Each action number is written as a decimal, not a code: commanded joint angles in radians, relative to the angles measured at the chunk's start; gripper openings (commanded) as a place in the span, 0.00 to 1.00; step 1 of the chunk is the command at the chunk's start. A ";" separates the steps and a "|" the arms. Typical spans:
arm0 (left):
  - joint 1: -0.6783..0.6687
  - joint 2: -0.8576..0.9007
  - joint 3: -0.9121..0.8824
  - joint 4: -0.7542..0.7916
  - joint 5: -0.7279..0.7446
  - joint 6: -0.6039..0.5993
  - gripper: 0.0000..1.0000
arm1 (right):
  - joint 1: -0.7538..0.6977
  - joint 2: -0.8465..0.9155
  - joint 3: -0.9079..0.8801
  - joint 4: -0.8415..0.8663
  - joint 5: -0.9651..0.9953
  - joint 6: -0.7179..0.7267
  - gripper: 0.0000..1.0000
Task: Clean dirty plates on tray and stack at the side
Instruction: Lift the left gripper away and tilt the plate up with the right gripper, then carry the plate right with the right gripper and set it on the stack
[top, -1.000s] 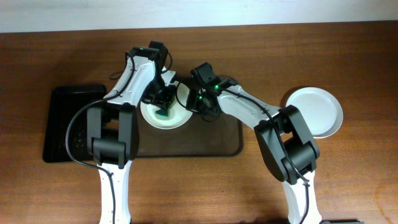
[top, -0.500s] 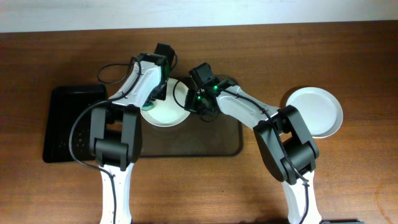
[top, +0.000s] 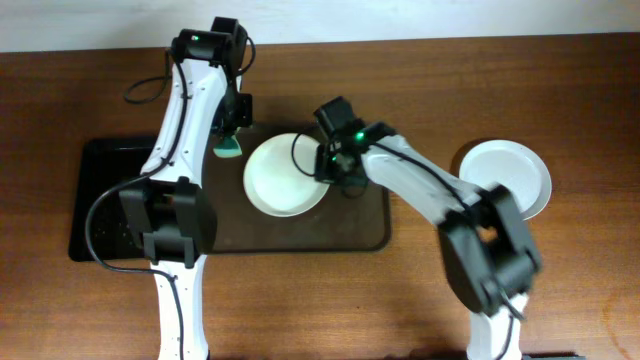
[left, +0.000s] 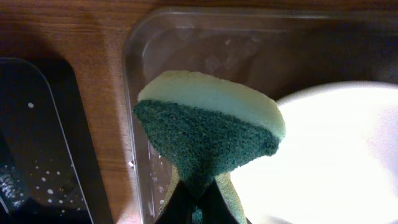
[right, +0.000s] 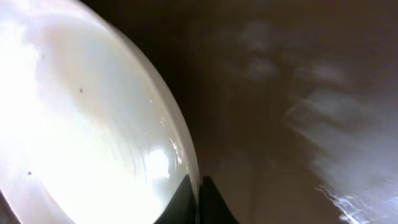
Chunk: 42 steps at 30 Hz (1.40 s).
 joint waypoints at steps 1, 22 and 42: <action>0.037 -0.005 0.006 0.014 0.043 -0.001 0.01 | 0.010 -0.249 0.007 -0.103 0.372 -0.118 0.04; 0.075 -0.004 0.005 0.084 0.265 0.070 0.00 | 0.497 -0.310 0.006 -0.223 1.681 -0.145 0.04; 0.075 -0.004 0.005 0.112 0.264 0.069 0.01 | -0.336 -0.370 0.006 -0.256 -0.278 -0.196 0.04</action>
